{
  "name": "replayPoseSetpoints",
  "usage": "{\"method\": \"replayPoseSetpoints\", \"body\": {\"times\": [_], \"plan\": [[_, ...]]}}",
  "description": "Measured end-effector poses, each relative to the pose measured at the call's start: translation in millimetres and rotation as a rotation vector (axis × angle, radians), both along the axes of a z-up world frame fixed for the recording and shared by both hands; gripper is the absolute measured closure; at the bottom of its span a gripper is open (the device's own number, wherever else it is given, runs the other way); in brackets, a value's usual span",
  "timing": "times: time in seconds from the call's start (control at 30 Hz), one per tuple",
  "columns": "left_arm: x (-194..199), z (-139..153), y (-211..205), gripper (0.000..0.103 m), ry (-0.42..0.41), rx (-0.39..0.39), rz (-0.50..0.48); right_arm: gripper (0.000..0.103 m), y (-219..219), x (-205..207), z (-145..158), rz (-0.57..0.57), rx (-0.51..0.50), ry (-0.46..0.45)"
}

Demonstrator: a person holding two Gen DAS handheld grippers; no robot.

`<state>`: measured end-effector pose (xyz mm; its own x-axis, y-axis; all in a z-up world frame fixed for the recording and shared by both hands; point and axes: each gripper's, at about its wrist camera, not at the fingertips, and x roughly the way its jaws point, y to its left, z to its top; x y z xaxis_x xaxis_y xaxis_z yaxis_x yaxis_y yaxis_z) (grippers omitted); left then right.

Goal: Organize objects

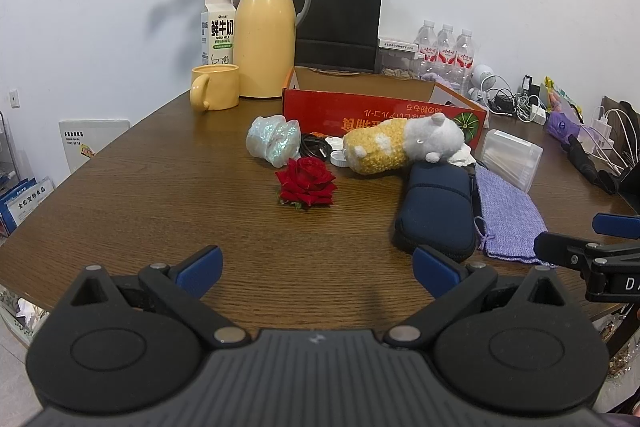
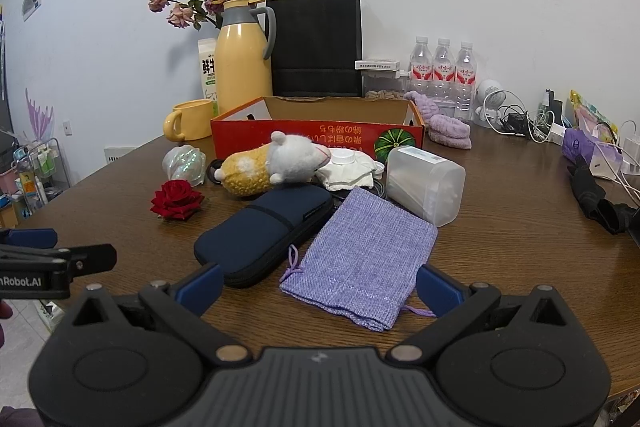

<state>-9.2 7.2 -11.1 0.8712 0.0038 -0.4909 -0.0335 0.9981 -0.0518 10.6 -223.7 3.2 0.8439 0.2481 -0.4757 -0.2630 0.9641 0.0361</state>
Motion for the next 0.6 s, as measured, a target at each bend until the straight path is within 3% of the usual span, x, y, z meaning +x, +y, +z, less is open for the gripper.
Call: {"method": "replayPoseSetpoints", "body": {"times": [0.6], "plan": [[-2.1,-2.1,-0.8,0.0,0.001,0.0,-0.002,0.0,0.0,1.3,-0.2,0.0,-0.001,0.001]]}}
